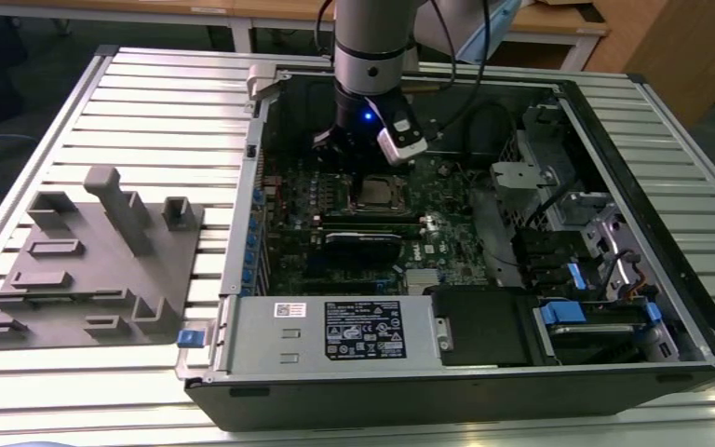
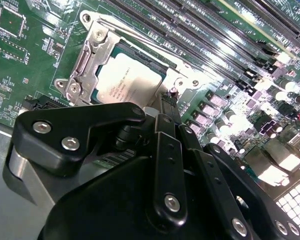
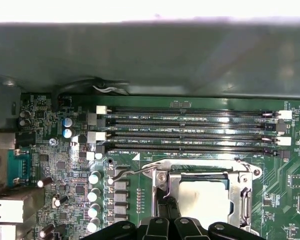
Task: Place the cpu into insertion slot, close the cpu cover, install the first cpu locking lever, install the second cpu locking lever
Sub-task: 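Close the cpu cover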
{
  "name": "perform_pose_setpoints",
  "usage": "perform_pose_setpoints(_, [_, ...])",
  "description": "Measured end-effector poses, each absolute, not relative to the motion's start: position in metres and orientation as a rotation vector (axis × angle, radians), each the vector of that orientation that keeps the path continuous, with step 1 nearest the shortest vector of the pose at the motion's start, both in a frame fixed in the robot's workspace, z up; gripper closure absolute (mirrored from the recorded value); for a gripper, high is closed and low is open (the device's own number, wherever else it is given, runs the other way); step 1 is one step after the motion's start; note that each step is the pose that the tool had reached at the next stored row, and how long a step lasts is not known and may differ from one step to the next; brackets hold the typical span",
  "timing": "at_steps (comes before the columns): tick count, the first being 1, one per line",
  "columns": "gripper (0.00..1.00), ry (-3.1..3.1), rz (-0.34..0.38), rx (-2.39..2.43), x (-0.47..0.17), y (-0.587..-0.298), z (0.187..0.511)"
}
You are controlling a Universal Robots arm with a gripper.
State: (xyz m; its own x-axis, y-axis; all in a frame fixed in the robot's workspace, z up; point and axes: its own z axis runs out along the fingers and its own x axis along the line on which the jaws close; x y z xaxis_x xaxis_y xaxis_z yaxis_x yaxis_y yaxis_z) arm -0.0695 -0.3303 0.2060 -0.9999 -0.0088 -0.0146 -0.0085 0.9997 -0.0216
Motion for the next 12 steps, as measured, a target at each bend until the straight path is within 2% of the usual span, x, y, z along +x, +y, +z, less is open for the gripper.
perform_pose_setpoints(12, [0.89,3.127,-0.032,-0.014,-0.0703,-0.3290,0.2053])
